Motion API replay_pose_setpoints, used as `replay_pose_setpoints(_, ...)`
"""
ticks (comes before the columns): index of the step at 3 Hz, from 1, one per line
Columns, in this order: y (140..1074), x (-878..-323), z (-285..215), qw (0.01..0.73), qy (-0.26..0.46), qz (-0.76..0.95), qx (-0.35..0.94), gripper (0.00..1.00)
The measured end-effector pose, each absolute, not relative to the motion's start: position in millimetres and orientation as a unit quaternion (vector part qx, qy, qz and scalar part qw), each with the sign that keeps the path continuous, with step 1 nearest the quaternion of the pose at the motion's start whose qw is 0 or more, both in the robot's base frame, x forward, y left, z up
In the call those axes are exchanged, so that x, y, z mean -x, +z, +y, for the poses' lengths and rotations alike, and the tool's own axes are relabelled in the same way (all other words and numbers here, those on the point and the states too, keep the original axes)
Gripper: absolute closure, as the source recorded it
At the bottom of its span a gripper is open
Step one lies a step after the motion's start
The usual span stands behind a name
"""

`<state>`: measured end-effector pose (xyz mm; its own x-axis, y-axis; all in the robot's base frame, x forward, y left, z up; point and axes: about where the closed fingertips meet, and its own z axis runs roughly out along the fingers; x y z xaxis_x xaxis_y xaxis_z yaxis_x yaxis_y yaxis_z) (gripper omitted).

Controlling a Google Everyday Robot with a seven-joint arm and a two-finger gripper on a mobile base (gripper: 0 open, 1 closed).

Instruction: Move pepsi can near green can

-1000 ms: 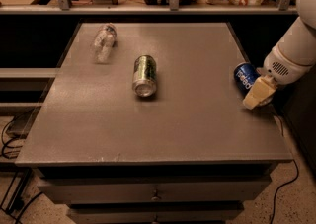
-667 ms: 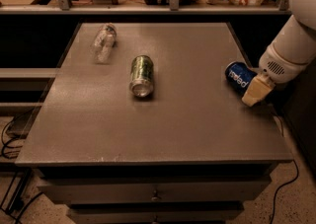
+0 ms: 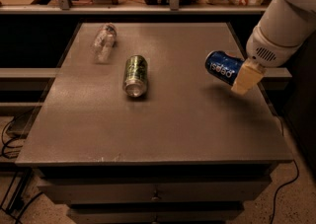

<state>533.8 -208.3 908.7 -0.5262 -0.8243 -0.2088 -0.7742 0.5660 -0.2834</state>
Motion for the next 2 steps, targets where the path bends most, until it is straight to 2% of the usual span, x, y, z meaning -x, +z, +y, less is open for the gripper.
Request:
replay_pose_setpoints(1,928.6,-521.7,-164.4,0.163,-0.084,0.829,0.529,1.0)
replay_pose_setpoints(2,928.7,-521.6,-164.4,0.163,-0.084,0.829,0.529,1.0)
